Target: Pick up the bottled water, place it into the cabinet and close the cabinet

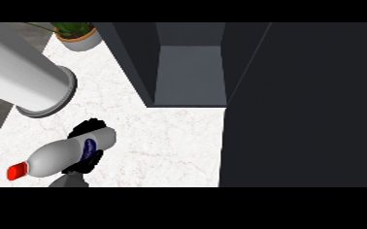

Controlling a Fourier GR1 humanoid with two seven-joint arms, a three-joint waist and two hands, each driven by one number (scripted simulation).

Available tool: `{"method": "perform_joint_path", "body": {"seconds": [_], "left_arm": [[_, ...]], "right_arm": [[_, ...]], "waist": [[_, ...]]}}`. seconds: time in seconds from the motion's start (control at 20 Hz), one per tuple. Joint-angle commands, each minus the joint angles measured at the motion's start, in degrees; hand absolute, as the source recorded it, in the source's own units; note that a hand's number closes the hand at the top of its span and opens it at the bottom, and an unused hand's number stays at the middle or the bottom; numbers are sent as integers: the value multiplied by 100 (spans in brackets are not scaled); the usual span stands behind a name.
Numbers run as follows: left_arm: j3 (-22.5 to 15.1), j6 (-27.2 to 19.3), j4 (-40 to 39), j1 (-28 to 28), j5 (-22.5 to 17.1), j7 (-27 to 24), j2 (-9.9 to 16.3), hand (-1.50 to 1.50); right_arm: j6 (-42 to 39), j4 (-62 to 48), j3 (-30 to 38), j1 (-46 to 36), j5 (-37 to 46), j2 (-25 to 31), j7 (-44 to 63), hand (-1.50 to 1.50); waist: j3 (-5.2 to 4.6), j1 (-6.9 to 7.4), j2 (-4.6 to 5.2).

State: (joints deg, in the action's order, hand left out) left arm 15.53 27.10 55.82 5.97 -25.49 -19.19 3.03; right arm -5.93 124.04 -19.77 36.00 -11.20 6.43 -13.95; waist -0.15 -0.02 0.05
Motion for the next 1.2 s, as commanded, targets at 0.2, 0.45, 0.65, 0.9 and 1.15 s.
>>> {"method": "perform_joint_path", "body": {"seconds": [0.2, 0.45, 0.65, 0.9, 1.15], "left_arm": [[-362, 58, 703, -457, -46, 193, -106, 150], [-782, -641, 1418, -237, -91, 650, -292, 150], [-1345, -1488, 1639, 213, -84, 610, -299, 150], [-1584, -1896, 2016, 447, -39, 968, -302, 150], [-2675, -3327, 2224, 964, -57, 878, -303, 150]], "right_arm": [[60, -162, -361, 2, 230, 0, -136, -150], [132, -72, -346, -35, 113, -9, -24, -150], [201, 312, -304, 13, -66, 38, 175, -150], [149, -406, -326, -243, -57, -55, -133, -150], [43, 127, -163, 117, -309, 262, 12, -150]], "waist": [[18, -4, -19], [18, -3, -21], [16, -46, -19], [17, -30, -12], [17, -76, -14]]}}
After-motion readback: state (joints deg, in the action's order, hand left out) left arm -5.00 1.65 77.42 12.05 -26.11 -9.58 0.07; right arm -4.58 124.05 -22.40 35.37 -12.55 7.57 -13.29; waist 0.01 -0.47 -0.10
